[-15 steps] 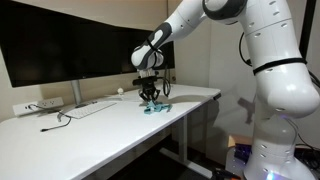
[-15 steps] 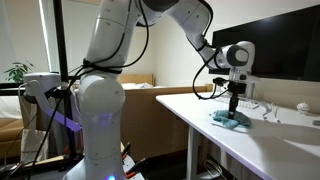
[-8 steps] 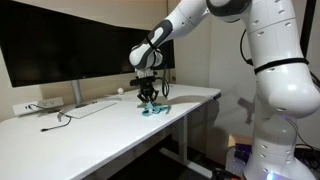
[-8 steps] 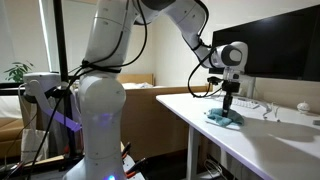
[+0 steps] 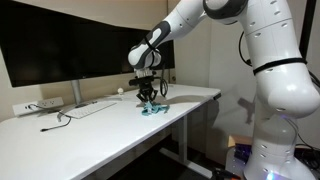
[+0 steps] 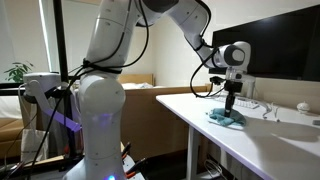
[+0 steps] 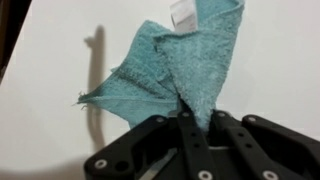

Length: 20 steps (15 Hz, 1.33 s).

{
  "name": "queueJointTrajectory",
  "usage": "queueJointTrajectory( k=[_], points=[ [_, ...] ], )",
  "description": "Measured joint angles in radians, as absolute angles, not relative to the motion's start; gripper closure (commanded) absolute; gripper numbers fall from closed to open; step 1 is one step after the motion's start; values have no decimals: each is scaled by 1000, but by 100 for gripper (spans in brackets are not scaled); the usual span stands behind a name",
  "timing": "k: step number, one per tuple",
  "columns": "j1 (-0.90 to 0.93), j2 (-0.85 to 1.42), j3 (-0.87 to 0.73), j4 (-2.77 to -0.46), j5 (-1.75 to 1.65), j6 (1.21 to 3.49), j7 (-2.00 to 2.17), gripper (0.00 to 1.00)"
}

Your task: Use the blue towel to wipe the desk

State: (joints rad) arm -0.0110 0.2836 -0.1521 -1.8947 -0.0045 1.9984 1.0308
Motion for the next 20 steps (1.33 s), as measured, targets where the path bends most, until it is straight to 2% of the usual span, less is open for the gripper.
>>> queueJointTrajectory(
  k=[20],
  points=[
    [230,523,27,-1519,-3,1875,1234,93]
  ],
)
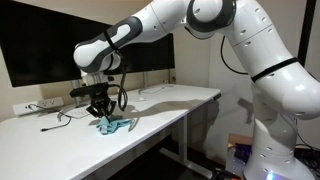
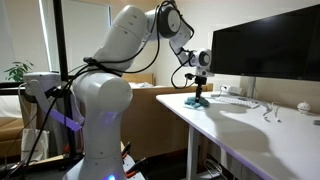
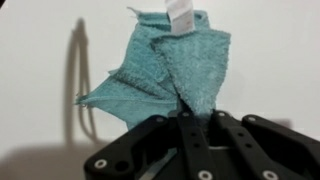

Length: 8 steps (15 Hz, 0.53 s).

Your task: Use the blue towel to wipe the desk

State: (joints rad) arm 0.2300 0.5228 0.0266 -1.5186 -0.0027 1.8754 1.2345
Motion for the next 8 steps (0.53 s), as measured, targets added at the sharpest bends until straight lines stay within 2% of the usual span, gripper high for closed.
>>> queueJointTrajectory(
  k=[8],
  points=[
    [350,736,69,-1166,-4,1758,1243,93]
  ],
)
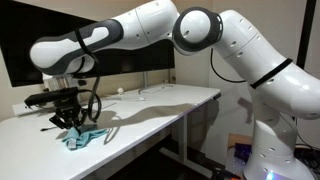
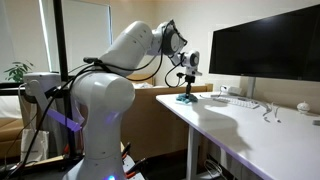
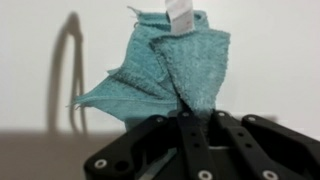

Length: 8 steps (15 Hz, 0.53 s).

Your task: Use the blue towel to wipe the desk

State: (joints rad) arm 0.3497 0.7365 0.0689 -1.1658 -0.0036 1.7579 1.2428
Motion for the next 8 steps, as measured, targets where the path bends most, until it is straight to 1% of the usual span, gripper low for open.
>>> queueJointTrajectory(
  k=[8],
  points=[
    [465,980,74,-741,-5,1596,1248,93]
  ],
)
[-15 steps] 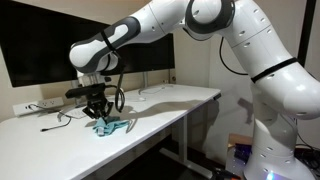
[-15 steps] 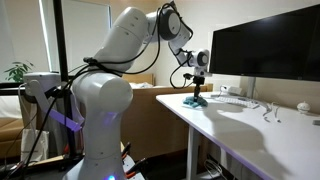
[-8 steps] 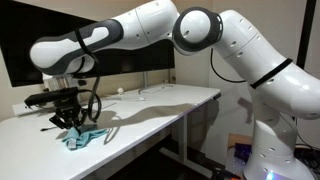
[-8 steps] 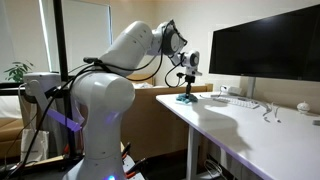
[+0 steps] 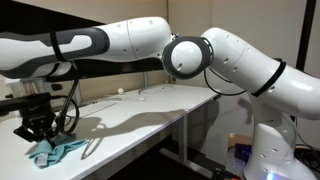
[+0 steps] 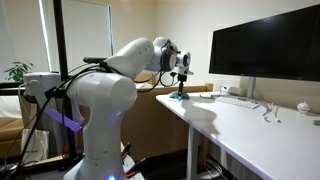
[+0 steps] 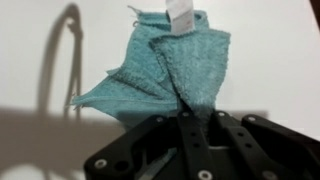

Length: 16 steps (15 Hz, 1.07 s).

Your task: Use the blue towel to wipe the desk

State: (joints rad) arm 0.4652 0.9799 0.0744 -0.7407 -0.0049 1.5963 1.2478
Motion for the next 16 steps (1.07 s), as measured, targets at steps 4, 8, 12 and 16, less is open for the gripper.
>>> queueJointTrajectory(
  k=[4,8,12,16],
  points=[
    [506,1058,58,-602,-6,1557,1269,93],
    [529,1124,31,-478,-9,1498,1275,93],
    [542,1170,10,-394,-11,1462,1275,93],
    [550,1169,-3,-395,-11,1463,1275,86]
  ],
)
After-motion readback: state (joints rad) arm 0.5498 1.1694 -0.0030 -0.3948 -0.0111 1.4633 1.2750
